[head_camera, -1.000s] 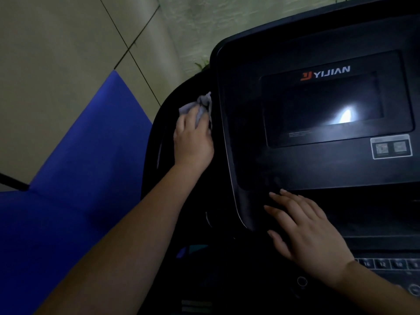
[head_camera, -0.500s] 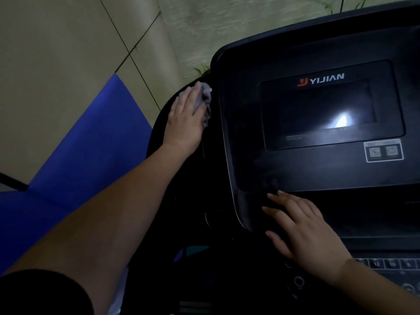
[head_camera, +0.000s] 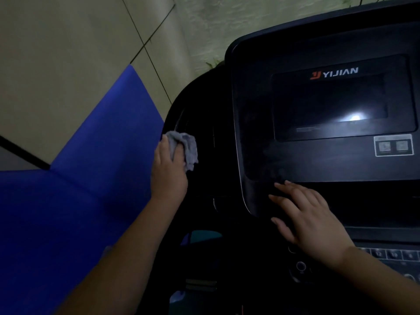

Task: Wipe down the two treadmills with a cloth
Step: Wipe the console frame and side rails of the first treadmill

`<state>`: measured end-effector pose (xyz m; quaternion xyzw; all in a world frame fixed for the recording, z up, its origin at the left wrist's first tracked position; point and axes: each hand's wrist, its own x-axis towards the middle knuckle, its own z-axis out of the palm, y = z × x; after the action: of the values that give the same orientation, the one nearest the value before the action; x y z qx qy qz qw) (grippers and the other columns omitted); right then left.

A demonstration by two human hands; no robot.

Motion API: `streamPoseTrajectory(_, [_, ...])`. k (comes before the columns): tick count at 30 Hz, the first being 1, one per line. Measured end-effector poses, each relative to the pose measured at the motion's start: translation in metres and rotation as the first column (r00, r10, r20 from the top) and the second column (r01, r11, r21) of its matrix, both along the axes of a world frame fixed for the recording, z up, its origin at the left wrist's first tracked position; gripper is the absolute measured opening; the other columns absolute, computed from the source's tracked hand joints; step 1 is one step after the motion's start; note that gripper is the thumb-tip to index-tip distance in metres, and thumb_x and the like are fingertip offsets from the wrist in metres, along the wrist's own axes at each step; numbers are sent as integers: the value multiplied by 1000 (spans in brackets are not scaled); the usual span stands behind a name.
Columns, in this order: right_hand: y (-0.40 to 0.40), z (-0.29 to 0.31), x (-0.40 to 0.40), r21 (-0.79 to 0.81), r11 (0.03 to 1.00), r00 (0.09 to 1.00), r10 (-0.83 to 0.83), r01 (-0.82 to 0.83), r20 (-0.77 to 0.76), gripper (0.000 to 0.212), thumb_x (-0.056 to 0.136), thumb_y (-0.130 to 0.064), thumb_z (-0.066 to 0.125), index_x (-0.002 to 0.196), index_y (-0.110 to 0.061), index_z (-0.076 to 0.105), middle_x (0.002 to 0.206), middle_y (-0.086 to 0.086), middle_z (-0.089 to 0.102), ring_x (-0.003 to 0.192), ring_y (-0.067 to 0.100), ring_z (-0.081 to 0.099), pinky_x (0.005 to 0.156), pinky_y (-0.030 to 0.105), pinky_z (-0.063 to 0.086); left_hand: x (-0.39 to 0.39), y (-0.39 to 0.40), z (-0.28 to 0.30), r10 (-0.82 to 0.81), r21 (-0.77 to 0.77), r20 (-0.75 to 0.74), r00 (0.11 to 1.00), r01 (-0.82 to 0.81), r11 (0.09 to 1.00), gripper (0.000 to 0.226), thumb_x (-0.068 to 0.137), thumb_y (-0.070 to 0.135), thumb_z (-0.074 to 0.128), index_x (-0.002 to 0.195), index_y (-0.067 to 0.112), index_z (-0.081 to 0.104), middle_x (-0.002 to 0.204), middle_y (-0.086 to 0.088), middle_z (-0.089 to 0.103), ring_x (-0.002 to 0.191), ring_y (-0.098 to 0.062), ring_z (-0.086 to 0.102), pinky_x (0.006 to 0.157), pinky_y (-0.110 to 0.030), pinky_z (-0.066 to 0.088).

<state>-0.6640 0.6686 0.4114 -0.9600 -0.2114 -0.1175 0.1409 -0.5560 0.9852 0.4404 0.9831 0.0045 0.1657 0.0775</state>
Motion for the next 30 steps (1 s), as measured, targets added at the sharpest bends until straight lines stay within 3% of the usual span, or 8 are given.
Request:
streamPoseTrajectory(3, [0,1,0,3,1000,1000,-2,2,-1,48,89,-49,43,122,-18,60,135,5,52,132,23,44,106,40,36,-41,1,-7,11,0,-5,1000,-11,1000,47,92,12,54,138,14,46,154,-11,26,139,-30,25,112,-43,33])
streamPoseTrajectory(7, [0,0,1,1,1000,1000,0,0,3,48,89,-49,44,122,-17,60,135,6,52,132,25,44,106,42,37,-72,6,-4,-80,-8,-86,993,80,997,25,95,15,51,117,16,62,128,-4,53,112,-22,46,87,-32,44])
streamPoseTrajectory(10, [0,-1,1,4,1000,1000,-3,3,11,48,89,-48,45,121,-17,61,135,6,53,131,25,45,105,41,37,-76,7,11,-37,-122,-31,999,32,992,16,98,22,48,109,19,59,120,1,49,95,-17,52,74,-31,49])
streamPoseTrajectory(13, [2,-1,1,-2,1000,1000,-4,4,23,48,88,-47,45,121,-16,61,134,7,53,130,26,46,105,42,37,-60,-9,32,-48,-108,144,988,64,992,26,95,16,52,120,19,56,126,1,43,104,-13,48,79,-23,43])
streamPoseTrajectory(15, [1,-1,1,-10,1000,1000,-2,2,22,48,88,-47,45,121,-16,61,134,7,53,131,26,45,105,41,37,-36,-20,37,-129,-122,176,976,151,981,29,96,19,52,125,22,55,128,1,47,113,-14,48,86,-28,44])
streamPoseTrajectory(20, [0,-2,1,-19,1000,1000,0,0,26,48,89,-47,45,122,-16,60,135,8,52,131,26,45,105,41,36,0,-16,4,-199,176,-38,979,203,963,52,87,15,56,137,4,47,139,-15,50,128,-32,45,111,-47,33])
streamPoseTrajectory(25, [1,-1,1,-16,1000,999,1,-1,32,48,90,-48,43,122,-16,60,135,8,52,131,27,44,105,41,34,-25,-13,7,-209,217,-121,970,231,948,19,82,3,57,98,3,68,103,-15,64,100,-30,56,87,-37,40])
streamPoseTrajectory(30, [2,0,0,-16,1000,999,-5,6,34,49,89,-47,43,121,-15,61,135,8,53,130,27,45,105,41,34,-31,-18,18,-98,354,-361,928,233,906,28,92,17,45,114,9,61,108,-7,63,100,-23,54,80,-29,32])
